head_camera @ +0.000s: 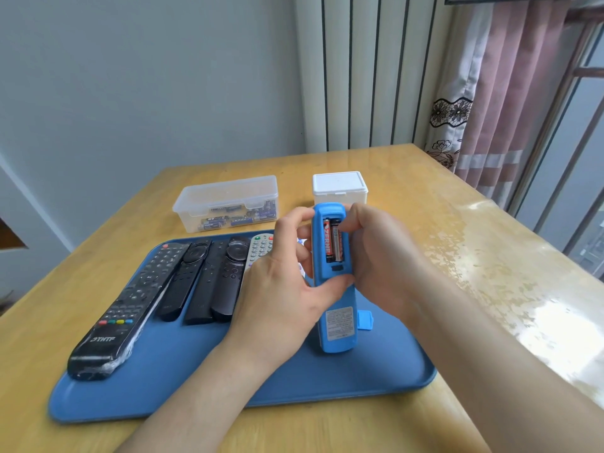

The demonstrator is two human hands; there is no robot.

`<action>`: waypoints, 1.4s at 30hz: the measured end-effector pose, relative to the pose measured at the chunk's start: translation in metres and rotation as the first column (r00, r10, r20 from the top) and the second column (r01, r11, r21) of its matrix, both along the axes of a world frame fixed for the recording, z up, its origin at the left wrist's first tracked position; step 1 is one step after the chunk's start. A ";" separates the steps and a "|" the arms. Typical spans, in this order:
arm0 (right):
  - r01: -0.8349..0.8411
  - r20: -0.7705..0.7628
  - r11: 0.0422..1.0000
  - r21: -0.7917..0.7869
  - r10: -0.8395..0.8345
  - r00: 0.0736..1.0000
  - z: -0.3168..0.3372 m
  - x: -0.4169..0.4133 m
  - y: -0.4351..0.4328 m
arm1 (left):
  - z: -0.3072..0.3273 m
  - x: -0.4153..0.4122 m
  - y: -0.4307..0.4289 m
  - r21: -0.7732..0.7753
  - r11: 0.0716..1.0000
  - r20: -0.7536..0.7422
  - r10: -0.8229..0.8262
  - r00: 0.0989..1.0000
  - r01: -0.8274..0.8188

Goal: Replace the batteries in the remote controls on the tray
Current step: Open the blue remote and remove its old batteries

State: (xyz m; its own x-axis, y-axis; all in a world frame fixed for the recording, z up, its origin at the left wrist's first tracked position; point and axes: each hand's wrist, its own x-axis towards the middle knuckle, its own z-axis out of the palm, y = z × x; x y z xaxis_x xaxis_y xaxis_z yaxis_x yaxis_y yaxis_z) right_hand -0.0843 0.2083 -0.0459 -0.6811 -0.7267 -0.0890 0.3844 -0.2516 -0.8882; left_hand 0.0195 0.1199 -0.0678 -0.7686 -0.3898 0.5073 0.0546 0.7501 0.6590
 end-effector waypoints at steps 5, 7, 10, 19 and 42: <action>-0.007 -0.030 1.000 0.016 0.007 1.000 0.000 0.000 0.000 | 0.001 0.001 -0.001 -0.028 1.000 -0.006 0.010 1.000 -0.010; 0.011 -0.044 1.000 0.018 -0.010 0.999 0.001 0.001 -0.001 | 0.002 0.001 0.000 -0.066 0.998 0.006 0.022 1.000 -0.021; 0.044 -0.048 0.998 0.033 -0.042 0.998 0.001 0.003 0.000 | 0.004 0.003 0.001 -0.198 0.978 -0.001 0.064 0.998 -0.063; 0.128 -0.017 0.988 0.083 -0.127 0.992 0.006 -0.001 -0.002 | 0.006 -0.002 0.000 -0.532 0.838 -0.151 0.050 0.987 -0.124; -0.457 -0.177 0.889 0.004 0.450 0.875 -0.005 -0.006 0.016 | 0.012 -0.006 -0.025 0.446 0.886 -0.066 -0.108 0.992 0.126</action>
State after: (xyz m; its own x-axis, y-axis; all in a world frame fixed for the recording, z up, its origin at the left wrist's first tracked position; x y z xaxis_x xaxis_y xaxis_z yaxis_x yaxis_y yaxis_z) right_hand -0.0903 0.2243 -0.0507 -0.2781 -0.9601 0.0301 0.3095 -0.1192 -0.9434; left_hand 0.0135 0.0944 -0.0555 -0.8060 -0.4913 0.3301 0.1558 0.3618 0.9191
